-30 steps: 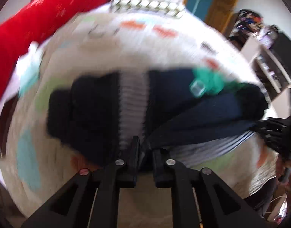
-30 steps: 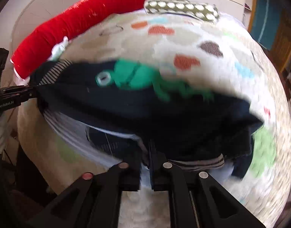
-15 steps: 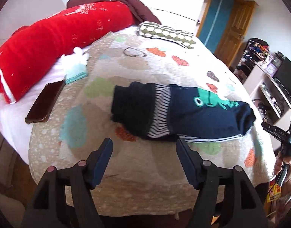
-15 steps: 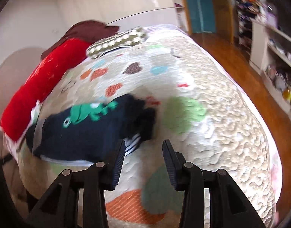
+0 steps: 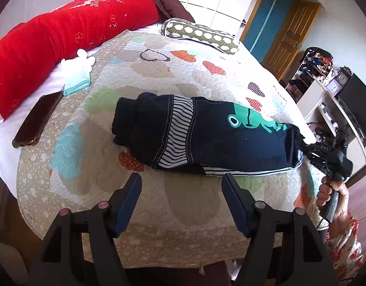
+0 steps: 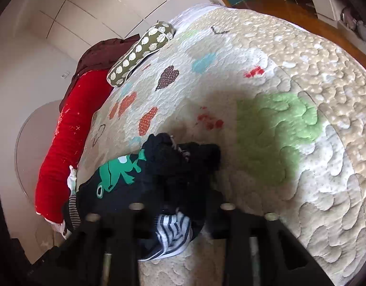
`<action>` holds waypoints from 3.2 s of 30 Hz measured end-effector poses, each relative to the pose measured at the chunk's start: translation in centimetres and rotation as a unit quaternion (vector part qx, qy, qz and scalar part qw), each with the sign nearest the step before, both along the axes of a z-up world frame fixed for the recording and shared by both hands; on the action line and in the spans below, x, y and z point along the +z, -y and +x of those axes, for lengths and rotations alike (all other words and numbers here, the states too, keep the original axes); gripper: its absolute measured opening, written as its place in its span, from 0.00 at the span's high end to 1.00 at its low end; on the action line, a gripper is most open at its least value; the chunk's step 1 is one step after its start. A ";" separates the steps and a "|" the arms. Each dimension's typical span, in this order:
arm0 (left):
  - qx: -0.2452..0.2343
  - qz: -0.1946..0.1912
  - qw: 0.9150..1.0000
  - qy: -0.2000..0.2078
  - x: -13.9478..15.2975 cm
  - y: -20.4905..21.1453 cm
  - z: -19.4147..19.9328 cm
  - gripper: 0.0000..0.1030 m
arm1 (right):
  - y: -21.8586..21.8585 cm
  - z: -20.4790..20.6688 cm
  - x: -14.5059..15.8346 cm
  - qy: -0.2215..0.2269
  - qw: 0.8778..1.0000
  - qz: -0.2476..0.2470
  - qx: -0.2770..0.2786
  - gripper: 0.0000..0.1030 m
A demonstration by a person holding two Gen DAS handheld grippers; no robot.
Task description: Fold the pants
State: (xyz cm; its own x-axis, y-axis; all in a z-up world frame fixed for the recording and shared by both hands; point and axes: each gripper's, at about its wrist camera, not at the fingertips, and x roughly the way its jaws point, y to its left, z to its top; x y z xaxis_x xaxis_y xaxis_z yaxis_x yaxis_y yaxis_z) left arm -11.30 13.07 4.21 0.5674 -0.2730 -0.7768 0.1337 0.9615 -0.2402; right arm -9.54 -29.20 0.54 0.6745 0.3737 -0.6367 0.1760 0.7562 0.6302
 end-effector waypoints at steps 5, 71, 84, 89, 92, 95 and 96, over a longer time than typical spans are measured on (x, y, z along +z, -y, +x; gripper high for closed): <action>0.010 -0.003 1.000 -0.009 -0.6 -0.5 0.3 0.34 | 1.6 -2.7 2.0 0.026 0.999 -0.038 -0.024 0.90; -0.310 -0.005 0.943 -0.121 -1.8 36.9 17.2 0.35 | 2.3 -7.1 -0.7 0.075 0.997 -0.014 -0.015 0.33; -0.370 0.045 0.914 -0.159 -4.8 39.6 16.8 0.79 | 1.3 -4.9 -1.1 0.079 0.997 -0.021 0.001 0.81; -0.332 -0.015 0.933 -0.138 -1.9 34.3 18.2 0.80 | -0.2 -4.6 1.1 0.096 0.994 -0.041 0.017 0.81; -0.299 -0.033 0.947 -0.110 -0.7 29.7 17.7 0.78 | -2.3 -3.9 2.6 0.104 0.992 -0.056 0.050 0.81; -0.232 -0.067 0.964 -0.109 -1.0 23.8 17.6 0.60 | -5.5 -2.9 3.6 0.105 0.988 -0.066 0.092 0.78; -0.214 -0.081 0.966 -0.118 -1.3 22.0 17.6 0.56 | -6.9 -2.6 3.6 0.102 0.987 -0.067 0.108 0.69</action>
